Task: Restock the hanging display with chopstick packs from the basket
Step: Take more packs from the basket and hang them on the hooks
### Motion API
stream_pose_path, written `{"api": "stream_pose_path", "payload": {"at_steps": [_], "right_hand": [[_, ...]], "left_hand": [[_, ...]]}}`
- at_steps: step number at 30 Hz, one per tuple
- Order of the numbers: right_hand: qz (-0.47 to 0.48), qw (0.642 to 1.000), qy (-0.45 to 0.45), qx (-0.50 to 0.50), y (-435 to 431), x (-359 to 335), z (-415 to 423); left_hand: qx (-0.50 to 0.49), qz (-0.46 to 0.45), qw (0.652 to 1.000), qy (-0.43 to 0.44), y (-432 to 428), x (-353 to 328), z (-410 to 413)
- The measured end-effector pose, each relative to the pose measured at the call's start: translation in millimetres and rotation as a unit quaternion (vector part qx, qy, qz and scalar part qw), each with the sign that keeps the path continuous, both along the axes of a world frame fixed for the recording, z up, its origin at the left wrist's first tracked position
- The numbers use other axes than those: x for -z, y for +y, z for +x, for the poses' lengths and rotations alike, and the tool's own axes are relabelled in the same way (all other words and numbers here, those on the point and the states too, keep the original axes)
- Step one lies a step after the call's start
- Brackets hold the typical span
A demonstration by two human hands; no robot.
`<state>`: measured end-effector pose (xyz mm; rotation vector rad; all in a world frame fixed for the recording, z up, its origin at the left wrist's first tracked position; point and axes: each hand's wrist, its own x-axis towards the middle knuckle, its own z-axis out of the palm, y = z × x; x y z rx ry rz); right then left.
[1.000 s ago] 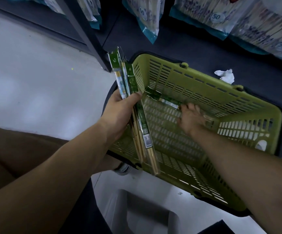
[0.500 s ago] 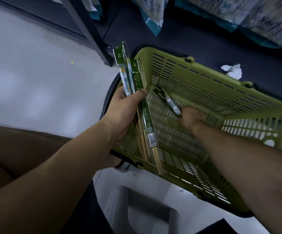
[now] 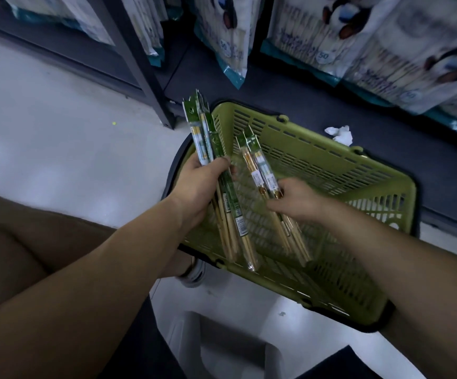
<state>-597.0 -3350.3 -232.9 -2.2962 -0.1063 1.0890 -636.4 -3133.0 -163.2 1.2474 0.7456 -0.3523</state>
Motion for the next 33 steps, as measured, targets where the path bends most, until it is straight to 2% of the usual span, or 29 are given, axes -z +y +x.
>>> {"api": "stream_pose_path", "payload": {"at_steps": [6,12,18,21,23,27,33], "right_hand": [[0.073,0.994,-0.079,0.027,2.0,-121.1,6.6],[0.079,0.983,-0.162,0.036,3.5,-193.2,-5.8],[0.107,0.962,-0.246,0.041,-11.5,-258.9,-11.7],[0.122,0.950,-0.283,0.043,-18.3,-285.9,-17.9],[0.143,0.937,-0.307,0.087,-23.2,-300.7,-23.4],[0.149,0.888,-0.393,0.187,-33.1,-332.2,-30.1],[0.090,0.840,-0.517,0.139,-47.0,-380.3,-32.7]], "left_hand": [[0.034,-0.048,0.998,-0.029,-21.8,-36.9,-0.7],[0.036,-0.181,0.979,-0.083,-52.1,-95.8,8.0],[0.098,-0.161,0.967,-0.173,-63.1,-158.2,14.2],[0.136,-0.154,0.960,-0.190,-69.0,-187.1,18.9],[0.148,-0.165,0.958,-0.180,-70.9,-205.3,23.0],[0.166,-0.138,0.961,-0.170,-79.6,-248.6,30.2],[0.211,-0.147,0.939,-0.227,-100.8,-288.6,45.4]]}}
